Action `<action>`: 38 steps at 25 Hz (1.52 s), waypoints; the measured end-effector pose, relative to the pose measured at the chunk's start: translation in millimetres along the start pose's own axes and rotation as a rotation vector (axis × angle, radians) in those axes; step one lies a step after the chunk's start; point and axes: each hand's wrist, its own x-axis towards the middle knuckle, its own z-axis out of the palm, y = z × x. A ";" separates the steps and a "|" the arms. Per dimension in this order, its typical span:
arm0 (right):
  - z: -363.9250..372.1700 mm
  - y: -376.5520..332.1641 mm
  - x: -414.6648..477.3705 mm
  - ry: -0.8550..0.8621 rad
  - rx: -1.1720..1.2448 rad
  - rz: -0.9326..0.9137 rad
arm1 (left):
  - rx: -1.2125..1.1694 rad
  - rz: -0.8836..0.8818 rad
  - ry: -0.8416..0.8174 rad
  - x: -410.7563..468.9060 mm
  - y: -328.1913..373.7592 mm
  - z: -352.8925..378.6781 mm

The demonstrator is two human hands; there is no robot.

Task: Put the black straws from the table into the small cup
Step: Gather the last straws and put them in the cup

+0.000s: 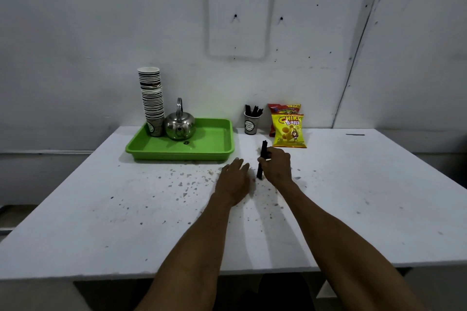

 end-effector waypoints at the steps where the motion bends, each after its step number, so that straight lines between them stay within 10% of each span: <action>1: -0.2 2.1 8.3 -0.023 -0.003 -0.009 | 0.003 0.037 0.024 9.9 -1.0 -0.3; 18: 53.3 -16.5 266.3 0.221 0.155 -0.051 | -0.611 -0.219 0.176 259.0 -61.4 20.4; 38: 78.9 5.9 268.3 0.145 -0.235 -0.269 | -0.651 -0.195 0.300 267.8 -58.2 36.5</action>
